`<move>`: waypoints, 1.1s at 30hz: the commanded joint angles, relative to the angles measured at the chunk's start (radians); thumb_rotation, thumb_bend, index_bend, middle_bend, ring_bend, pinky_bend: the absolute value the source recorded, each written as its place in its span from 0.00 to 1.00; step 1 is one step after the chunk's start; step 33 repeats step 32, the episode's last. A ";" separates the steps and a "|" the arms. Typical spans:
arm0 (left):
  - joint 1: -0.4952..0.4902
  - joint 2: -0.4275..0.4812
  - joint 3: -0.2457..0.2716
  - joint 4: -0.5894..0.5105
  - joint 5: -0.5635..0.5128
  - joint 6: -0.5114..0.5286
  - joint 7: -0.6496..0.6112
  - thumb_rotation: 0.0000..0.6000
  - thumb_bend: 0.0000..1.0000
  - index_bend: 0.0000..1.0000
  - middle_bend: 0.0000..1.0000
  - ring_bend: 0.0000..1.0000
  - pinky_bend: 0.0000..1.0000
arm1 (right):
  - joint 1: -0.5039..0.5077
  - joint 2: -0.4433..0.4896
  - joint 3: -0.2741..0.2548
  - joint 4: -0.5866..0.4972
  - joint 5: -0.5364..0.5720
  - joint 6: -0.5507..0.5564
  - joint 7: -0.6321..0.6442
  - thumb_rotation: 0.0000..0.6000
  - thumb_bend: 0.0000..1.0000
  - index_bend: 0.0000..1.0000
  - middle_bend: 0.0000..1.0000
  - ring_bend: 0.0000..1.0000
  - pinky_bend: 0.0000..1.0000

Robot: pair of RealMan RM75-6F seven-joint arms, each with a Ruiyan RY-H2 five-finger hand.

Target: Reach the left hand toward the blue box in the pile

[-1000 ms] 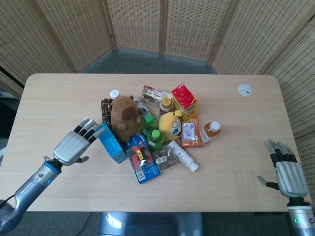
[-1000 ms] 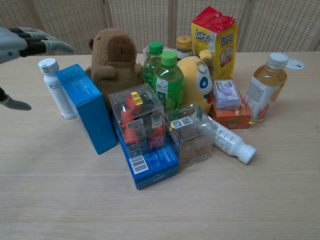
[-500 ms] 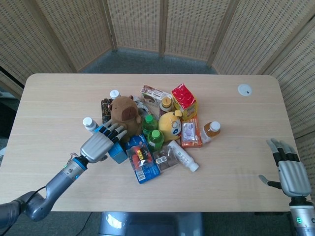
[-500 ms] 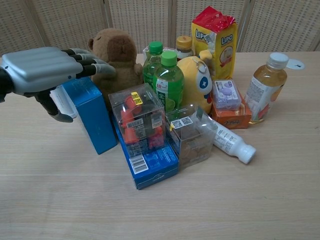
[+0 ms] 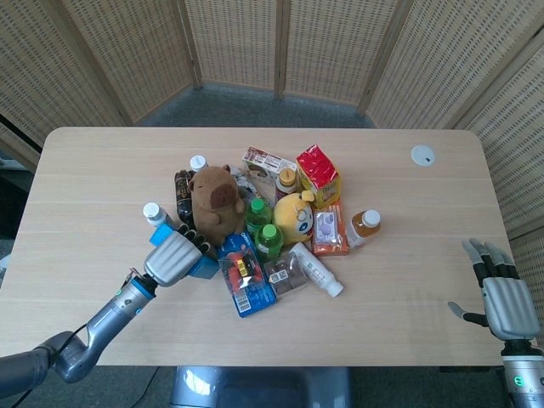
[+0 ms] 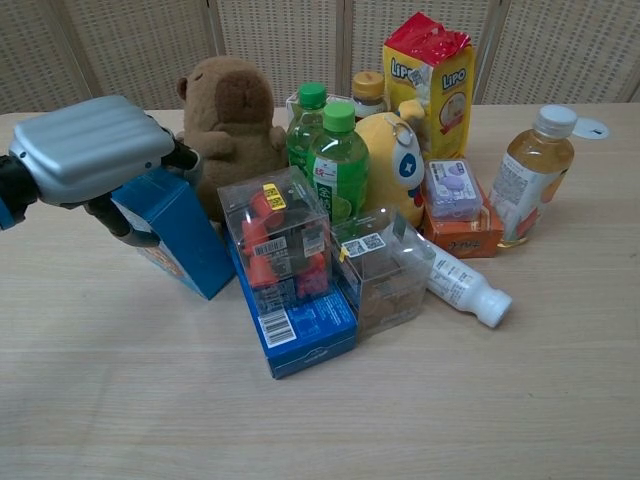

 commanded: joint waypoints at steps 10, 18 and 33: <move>0.042 0.150 -0.053 -0.225 -0.003 0.142 -0.101 1.00 0.00 0.89 0.95 0.64 0.61 | 0.001 -0.007 -0.004 0.000 -0.003 -0.003 -0.013 1.00 0.00 0.00 0.00 0.00 0.00; 0.044 0.320 -0.150 -0.462 -0.015 0.210 -0.101 1.00 0.00 0.89 0.96 0.65 0.62 | 0.001 -0.009 -0.013 -0.005 -0.013 -0.006 -0.024 1.00 0.00 0.00 0.00 0.00 0.00; -0.006 0.499 -0.313 -0.659 -0.102 0.213 -0.006 1.00 0.00 0.89 0.97 0.67 0.64 | 0.002 -0.019 -0.015 -0.006 -0.013 -0.009 -0.042 1.00 0.00 0.00 0.00 0.00 0.00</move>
